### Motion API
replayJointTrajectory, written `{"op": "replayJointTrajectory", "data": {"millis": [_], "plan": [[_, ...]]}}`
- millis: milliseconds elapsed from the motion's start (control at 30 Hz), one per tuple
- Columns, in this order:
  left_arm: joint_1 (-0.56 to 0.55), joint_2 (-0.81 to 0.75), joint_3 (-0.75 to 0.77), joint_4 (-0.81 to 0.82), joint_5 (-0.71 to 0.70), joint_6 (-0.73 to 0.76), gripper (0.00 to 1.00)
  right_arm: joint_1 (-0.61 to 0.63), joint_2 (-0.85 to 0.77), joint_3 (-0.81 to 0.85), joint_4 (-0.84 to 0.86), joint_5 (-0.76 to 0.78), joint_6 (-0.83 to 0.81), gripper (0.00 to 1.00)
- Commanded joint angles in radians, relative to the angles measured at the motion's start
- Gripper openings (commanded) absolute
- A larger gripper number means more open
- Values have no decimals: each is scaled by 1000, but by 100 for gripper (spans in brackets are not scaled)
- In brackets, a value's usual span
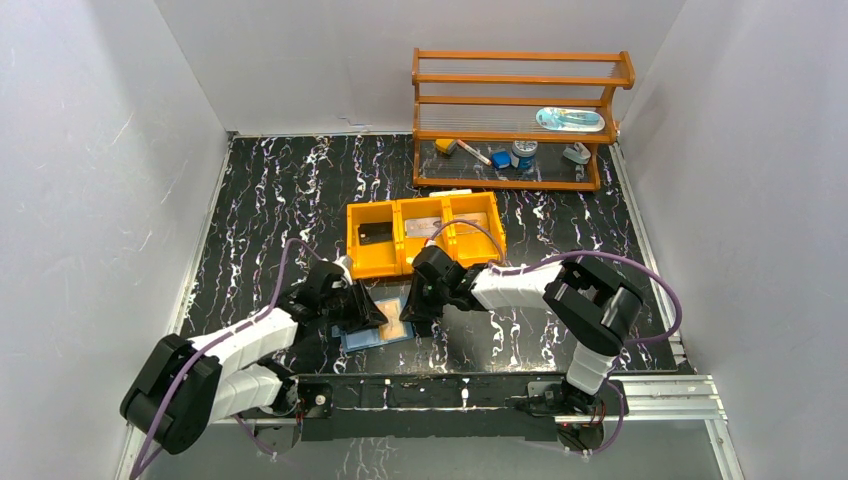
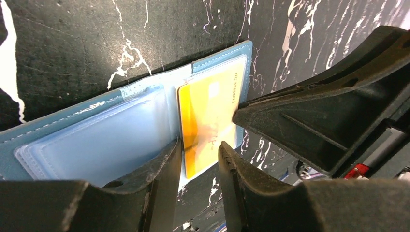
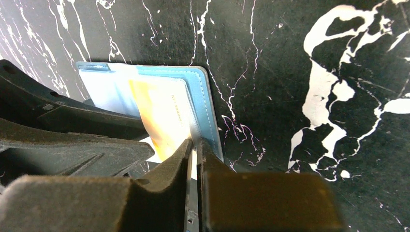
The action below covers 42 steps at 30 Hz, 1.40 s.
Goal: Take the credit cards out of the card holder
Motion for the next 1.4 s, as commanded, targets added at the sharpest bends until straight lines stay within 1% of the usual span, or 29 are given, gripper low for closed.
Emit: {"op": "replayJointTrajectory", "data": {"millis": [0,100,167,300,467,767,867,933,1000,1100,1167,1200,1367], "plan": [[29,25,-103,86,45,-21,33,14,61,-48,-44,-20,-9,14],[40,23,-160,216,114,-65,31,15,63,-52,-27,-34,-9,10],[44,26,-185,287,151,-83,26,14,64,-53,-11,-46,-10,8],[53,20,-194,344,187,-93,20,17,65,-62,15,-72,-14,6],[54,23,-195,411,220,-110,15,24,63,-76,42,-102,0,4],[53,17,-188,488,228,-172,12,47,63,-81,74,-127,8,3],[54,11,-182,470,193,-186,14,48,61,-85,87,-134,13,3],[53,5,-174,435,160,-182,18,48,61,-84,91,-135,14,3],[54,3,-172,432,140,-180,19,48,63,-83,91,-138,13,3],[53,7,-144,366,113,-144,11,48,64,-83,91,-139,12,3],[53,7,-125,328,97,-123,2,48,62,-85,90,-138,12,3],[53,4,-115,307,89,-110,0,48,61,-86,90,-136,12,3],[53,-23,-65,215,74,-39,0,48,48,-85,86,-129,9,3]]}}
